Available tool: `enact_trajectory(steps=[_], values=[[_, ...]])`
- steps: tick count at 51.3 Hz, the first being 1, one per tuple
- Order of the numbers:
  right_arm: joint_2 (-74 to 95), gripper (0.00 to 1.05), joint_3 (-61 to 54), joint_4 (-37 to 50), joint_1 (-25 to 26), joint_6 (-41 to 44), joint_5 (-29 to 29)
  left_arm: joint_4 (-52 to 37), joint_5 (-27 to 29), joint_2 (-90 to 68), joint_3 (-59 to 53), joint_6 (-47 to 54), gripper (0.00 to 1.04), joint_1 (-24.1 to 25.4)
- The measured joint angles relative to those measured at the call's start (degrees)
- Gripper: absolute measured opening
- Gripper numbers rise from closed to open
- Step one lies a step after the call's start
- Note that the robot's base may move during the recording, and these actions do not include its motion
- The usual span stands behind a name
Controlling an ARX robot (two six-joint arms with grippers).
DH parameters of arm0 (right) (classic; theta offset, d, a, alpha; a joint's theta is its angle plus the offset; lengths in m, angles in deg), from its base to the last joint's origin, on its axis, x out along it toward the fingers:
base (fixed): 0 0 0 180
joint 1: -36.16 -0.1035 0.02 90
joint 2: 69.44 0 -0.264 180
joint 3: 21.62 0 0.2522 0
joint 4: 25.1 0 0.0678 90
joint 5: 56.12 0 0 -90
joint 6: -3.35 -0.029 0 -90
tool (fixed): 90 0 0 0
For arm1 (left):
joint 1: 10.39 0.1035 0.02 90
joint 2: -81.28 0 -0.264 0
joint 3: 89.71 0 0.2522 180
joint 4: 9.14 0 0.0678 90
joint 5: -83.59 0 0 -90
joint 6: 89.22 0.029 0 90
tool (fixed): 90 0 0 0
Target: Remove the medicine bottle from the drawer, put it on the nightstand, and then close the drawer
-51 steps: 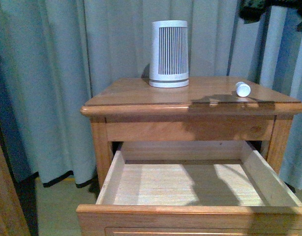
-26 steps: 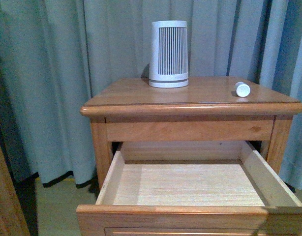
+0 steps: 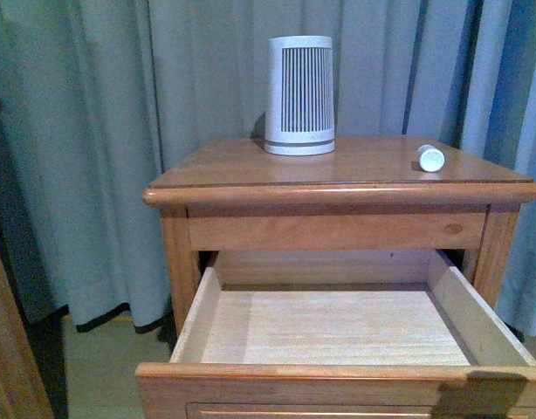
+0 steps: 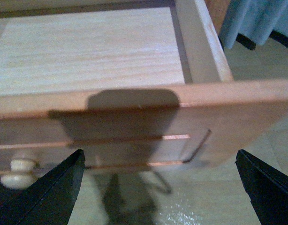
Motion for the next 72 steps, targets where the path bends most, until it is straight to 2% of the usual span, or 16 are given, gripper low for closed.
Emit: enact_trajectory(steps=[12,24,38,48,57,72], values=[[12.1,0.98,12.5,1.8,3.9,5.6,-3.2,0.0,0.0,0.0,0.0,0.0,0.98,0.0],[21.5,0.98,30.9,-6.0,8.7,7.4,-5.5,0.0,0.0,0.0,0.0,0.0,0.98,0.0],[30.5,0.98,47.2,-12.4,11.5,9.8,-5.7,0.0,0.0,0.0,0.0,0.0,0.98,0.0],[29.2,0.98,46.2,-13.2,11.5,8.9,-6.2,0.0,0.0,0.0,0.0,0.0,0.98,0.0],[14.5,0.98,33.8,-16.8,11.1,4.0,-7.0,0.0,0.0,0.0,0.0,0.0,0.98,0.0],[-17.6,0.98,10.7,-22.3,10.0,4.0,-5.2,0.0,0.0,0.0,0.0,0.0,0.98,0.0]])
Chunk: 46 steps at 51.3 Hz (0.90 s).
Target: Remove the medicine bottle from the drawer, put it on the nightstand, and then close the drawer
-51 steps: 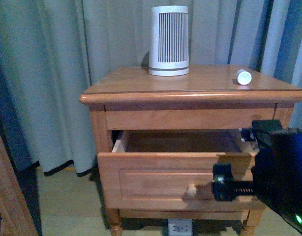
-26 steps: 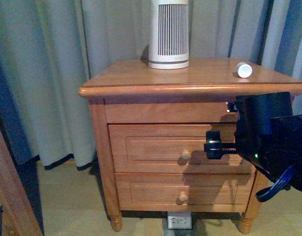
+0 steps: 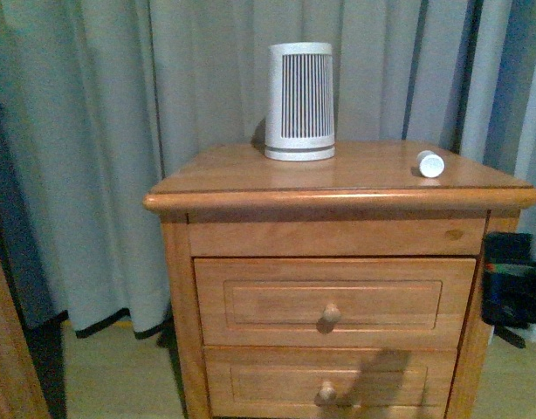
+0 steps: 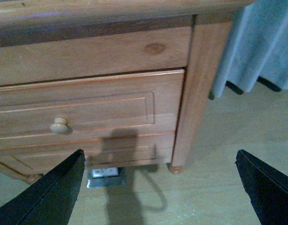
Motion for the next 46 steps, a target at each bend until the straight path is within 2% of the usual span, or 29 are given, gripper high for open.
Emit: enact_trajectory(steps=[19,28,39,41,45,46], values=[[-46.0,0.98,-20.7,-14.6,-3.1,7.7,11.8,0.0,0.0,0.0,0.0,0.0,0.98,0.0],[-63.9,0.98,-27.8,-23.2,-3.8,10.8,14.1,0.0,0.0,0.0,0.0,0.0,0.98,0.0],[-67.3,0.98,-28.6,-24.5,-3.7,11.0,14.1,0.0,0.0,0.0,0.0,0.0,0.98,0.0],[-68.7,0.96,-28.8,-25.3,-3.0,11.0,11.3,0.0,0.0,0.0,0.0,0.0,0.98,0.0],[-76.7,0.83,-30.7,-29.7,4.2,11.0,-6.8,0.0,0.0,0.0,0.0,0.0,0.98,0.0],[-77.7,0.81,-30.8,-29.9,5.2,11.0,-8.5,0.0,0.1,0.0,0.0,0.0,0.98,0.0]])
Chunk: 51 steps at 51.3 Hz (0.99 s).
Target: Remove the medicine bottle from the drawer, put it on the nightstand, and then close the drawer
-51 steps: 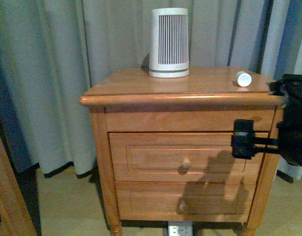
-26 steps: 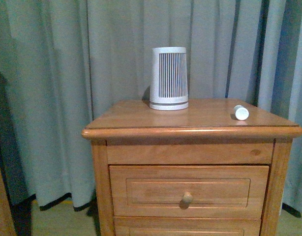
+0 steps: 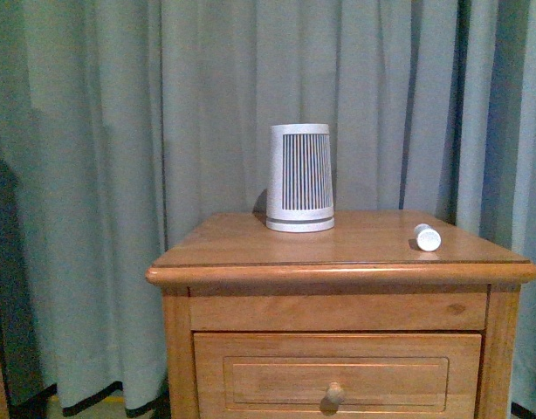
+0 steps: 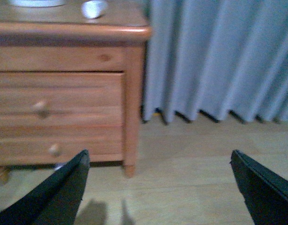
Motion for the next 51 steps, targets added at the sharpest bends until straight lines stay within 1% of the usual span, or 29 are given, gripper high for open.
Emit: enact_trajectory(steps=[2,4,8,10,14,18,19,34,35,39,43,45,46,51], values=[[-2.9,0.71,0.0,0.1,4.1,0.0,-7.1,0.0,-0.1,0.0,0.0,0.0,0.98,0.0],[-3.5,0.6,0.0,0.1,4.9,0.0,-10.3,0.0,-0.1,0.0,0.0,0.0,0.98,0.0],[-3.5,0.47,0.0,0.1,5.2,0.0,-10.6,0.0,-0.1,0.0,0.0,0.0,0.98,0.0],[-3.6,0.38,0.0,0.1,5.3,0.0,-10.6,0.0,-0.1,0.0,0.0,0.0,0.98,0.0],[-3.6,0.17,0.0,0.1,5.3,0.0,-10.6,0.0,-0.1,0.0,0.0,0.0,0.98,0.0],[-3.6,0.03,0.0,0.1,5.3,0.0,-10.6,0.0,-0.1,0.0,0.0,0.0,0.98,0.0],[-3.6,0.03,0.0,0.1,5.3,0.1,-10.6,0.0,-0.1,0.0,0.0,0.0,0.98,0.0],[-3.6,0.03,0.0,0.1,5.3,0.0,-10.6,0.0,-0.1,0.0,0.0,0.0,0.98,0.0],[-3.6,0.05,0.0,0.1,5.3,0.0,-10.6,0.0,-0.1,0.0,0.0,0.0,0.98,0.0],[-3.6,0.17,0.0,0.1,5.3,0.0,-10.6,0.0,-0.1,0.0,0.0,0.0,0.98,0.0],[-3.6,0.37,0.0,0.1,5.3,0.0,-10.6,0.0,-0.1,0.0,0.0,0.0,0.98,0.0],[-3.6,0.46,0.0,0.1,5.3,0.0,-10.6,0.0,-0.1,0.0,0.0,0.0,0.98,0.0],[-3.6,0.48,0.0,0.1,5.3,0.0,-10.6,0.0,-0.1,0.0,0.0,0.0,0.98,0.0],[-3.6,0.65,0.0,0.1,5.3,0.0,-10.6,0.0,-0.1,0.0,0.0,0.0,0.98,0.0]])
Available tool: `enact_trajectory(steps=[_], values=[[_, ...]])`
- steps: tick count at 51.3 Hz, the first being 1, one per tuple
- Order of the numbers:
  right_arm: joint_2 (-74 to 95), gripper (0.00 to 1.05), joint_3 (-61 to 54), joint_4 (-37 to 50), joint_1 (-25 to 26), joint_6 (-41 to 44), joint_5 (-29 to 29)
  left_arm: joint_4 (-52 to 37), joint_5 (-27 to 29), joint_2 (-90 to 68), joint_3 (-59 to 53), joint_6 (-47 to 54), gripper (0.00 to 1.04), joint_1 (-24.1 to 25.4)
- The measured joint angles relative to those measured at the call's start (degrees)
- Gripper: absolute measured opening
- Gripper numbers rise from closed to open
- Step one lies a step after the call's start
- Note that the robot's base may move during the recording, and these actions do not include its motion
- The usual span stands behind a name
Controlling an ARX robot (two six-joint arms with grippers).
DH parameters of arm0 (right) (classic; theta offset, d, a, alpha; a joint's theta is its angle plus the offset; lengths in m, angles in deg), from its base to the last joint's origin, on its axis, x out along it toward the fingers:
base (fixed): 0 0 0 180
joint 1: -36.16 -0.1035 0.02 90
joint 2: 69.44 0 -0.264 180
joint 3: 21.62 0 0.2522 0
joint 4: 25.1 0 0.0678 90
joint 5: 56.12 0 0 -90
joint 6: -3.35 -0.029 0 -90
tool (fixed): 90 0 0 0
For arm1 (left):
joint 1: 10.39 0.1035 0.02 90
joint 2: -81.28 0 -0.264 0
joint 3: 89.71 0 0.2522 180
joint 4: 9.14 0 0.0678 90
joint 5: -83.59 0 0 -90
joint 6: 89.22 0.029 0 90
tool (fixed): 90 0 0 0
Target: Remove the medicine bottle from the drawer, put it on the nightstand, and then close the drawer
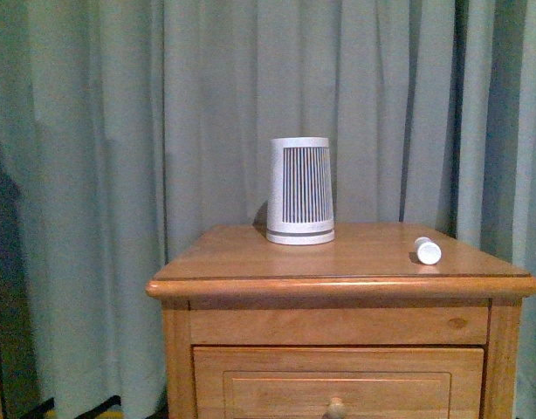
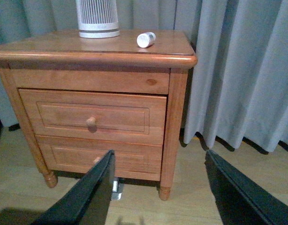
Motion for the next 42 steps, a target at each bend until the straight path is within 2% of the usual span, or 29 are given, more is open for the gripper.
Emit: enact_trajectory(steps=[9,12,42], values=[[0.0,0.93,0.0,0.0,0.0,0.0,0.0,0.0,0.0,0.0,0.0,0.0,0.98,0.0],[0.0,0.99,0.0,0.0,0.0,0.0,0.0,0.0,0.0,0.0,0.0,0.0,0.98,0.0],[0.0,0.98,0.0,0.0,0.0,0.0,0.0,0.0,0.0,0.0,0.0,0.0,0.98,0.0]])
